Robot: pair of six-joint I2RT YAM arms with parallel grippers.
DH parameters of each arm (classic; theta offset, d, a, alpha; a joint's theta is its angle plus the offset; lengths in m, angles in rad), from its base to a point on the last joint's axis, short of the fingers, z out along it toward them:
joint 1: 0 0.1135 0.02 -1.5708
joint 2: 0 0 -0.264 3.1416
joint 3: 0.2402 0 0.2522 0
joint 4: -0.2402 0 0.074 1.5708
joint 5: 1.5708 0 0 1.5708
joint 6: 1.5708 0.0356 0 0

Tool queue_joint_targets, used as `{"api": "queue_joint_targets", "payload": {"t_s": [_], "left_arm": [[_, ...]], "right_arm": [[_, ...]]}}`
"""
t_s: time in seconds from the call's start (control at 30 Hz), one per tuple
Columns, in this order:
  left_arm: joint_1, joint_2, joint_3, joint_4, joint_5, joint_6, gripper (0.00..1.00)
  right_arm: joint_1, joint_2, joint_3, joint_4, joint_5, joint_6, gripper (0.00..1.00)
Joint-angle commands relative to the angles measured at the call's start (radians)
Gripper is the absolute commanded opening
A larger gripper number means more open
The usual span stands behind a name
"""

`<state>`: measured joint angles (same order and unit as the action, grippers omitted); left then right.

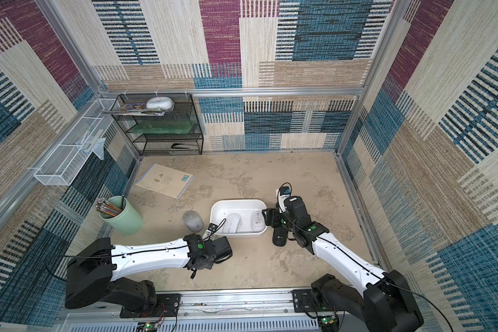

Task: Take out the mouse from the storage box
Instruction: Place the mouse at the center of the board.

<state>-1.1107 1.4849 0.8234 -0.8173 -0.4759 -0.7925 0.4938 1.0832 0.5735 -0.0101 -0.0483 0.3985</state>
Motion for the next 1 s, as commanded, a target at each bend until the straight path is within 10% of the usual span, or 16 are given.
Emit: {"api": "queue_joint_targets", "payload": {"t_s": [0.0,0.17,0.67,0.97], "left_arm": [[-0.007,0.024,0.018,0.013,-0.012,0.003,0.37],[-0.024,0.028,0.038,0.032,-0.01,0.025,0.57],[-0.03,-0.018,0.027,0.165,0.115,0.094,0.72],[0.037,-0.386,-0.113,0.305,0.072,0.108,0.86]], "right_arm": [[0.002,-0.003,0.003,0.001,0.009,0.002,0.79],[0.002,-0.006,0.001,0.001,0.01,-0.001,0.79],[0.022,0.064,0.078,-0.101,0.057,0.032,0.8],[0.218,0.247,0.309,-0.285,0.144,0.083,0.8]]}}
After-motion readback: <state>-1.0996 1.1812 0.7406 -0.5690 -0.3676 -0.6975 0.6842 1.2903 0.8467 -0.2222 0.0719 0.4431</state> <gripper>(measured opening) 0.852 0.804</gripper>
